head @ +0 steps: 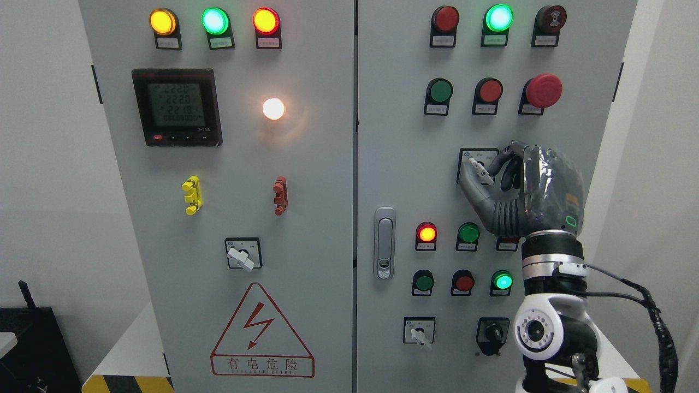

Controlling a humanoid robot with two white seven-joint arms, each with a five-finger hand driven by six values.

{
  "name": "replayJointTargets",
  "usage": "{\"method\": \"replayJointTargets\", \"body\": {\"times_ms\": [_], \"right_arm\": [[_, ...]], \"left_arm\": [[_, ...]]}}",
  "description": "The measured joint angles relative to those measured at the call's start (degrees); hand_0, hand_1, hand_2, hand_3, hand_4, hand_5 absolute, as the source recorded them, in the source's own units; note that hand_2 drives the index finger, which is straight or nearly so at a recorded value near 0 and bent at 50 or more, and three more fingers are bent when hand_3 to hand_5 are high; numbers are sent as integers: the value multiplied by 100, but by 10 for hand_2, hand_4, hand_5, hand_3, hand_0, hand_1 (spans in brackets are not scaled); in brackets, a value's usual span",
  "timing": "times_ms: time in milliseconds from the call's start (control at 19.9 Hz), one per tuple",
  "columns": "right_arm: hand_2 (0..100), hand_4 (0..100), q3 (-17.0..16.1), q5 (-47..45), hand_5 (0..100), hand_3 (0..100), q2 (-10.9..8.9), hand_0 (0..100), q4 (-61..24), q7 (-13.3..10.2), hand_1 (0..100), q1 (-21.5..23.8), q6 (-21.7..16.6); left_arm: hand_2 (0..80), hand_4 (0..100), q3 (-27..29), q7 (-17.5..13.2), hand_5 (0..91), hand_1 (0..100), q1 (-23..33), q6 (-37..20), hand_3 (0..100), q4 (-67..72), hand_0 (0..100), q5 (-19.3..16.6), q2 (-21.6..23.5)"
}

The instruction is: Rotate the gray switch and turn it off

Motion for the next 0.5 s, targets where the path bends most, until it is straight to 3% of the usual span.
{"method": "replayJointTargets", "body": {"times_ms": [502], "right_arm": [[678, 913, 1, -1, 1000, 929, -4, 461, 19, 35, 417, -6, -5]], "left_arm": [[0, 0, 0, 0, 0, 389, 0, 0, 0, 0, 120, 0, 0]]}}
